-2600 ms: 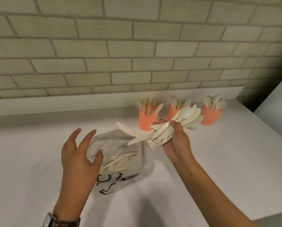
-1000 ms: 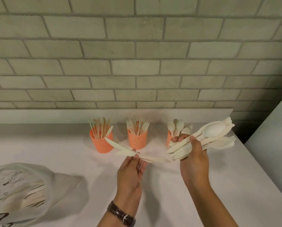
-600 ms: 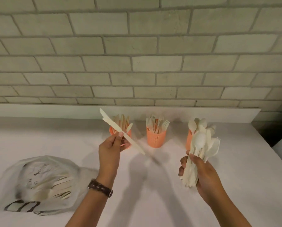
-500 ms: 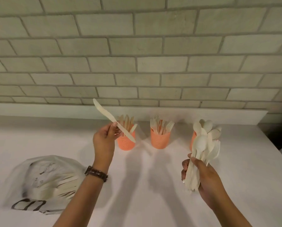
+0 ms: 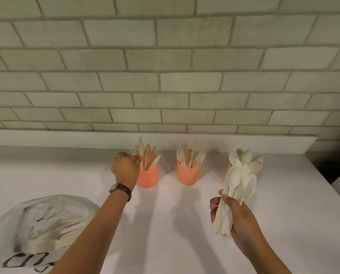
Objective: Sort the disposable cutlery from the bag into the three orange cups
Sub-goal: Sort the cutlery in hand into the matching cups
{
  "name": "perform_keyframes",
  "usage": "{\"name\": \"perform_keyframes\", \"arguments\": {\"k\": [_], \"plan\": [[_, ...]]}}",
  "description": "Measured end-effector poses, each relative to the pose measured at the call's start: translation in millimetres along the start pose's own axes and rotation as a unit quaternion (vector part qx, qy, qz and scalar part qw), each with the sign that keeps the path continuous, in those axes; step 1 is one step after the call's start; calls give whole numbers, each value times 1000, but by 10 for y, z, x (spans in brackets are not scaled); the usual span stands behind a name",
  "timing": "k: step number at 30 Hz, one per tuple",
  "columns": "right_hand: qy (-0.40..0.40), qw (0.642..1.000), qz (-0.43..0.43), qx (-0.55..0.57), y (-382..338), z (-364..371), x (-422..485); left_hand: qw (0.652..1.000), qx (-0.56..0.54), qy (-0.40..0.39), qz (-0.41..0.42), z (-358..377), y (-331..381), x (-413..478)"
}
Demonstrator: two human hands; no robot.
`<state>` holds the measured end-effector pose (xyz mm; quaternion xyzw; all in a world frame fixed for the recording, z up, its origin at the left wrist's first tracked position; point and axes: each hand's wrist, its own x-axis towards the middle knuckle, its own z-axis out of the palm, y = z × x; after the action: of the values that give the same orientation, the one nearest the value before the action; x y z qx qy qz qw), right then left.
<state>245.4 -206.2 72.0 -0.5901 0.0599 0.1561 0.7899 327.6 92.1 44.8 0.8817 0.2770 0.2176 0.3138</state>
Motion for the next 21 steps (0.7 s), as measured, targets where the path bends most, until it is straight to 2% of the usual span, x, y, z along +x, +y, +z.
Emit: {"name": "perform_keyframes", "arguments": {"k": [2, 4, 6, 8, 10, 12, 18, 21], "plan": [[-8, 1000, 6, 9, -30, 30, -12, 998, 58, -15, -31, 33, -25, -61], [-17, 1000, 6, -5, -63, 44, -20, 998, 48, -19, -35, -7, -17, -110], [-28, 999, 0, -30, -97, 47, -40, 1000, 4, -5, -22, -77, 55, -212], [-41, 998, -4, -41, -126, 49, -78, 996, -87, -4, -6, -161, 220, -413], [-52, 998, 1, -44, -148, 57, -132, 983, -180, -41, 15, -253, 430, -712], [-61, 997, 11, -36, -168, 63, -194, 967, -227, -107, 34, -327, 626, -1038], [-100, 995, 21, -16, -182, 59, -386, 918, -306, -252, 33, -416, 975, -1738], [-125, 992, 24, -12, -166, 57, -458, 909, -310, -278, 10, -438, 1064, -1885]]}}
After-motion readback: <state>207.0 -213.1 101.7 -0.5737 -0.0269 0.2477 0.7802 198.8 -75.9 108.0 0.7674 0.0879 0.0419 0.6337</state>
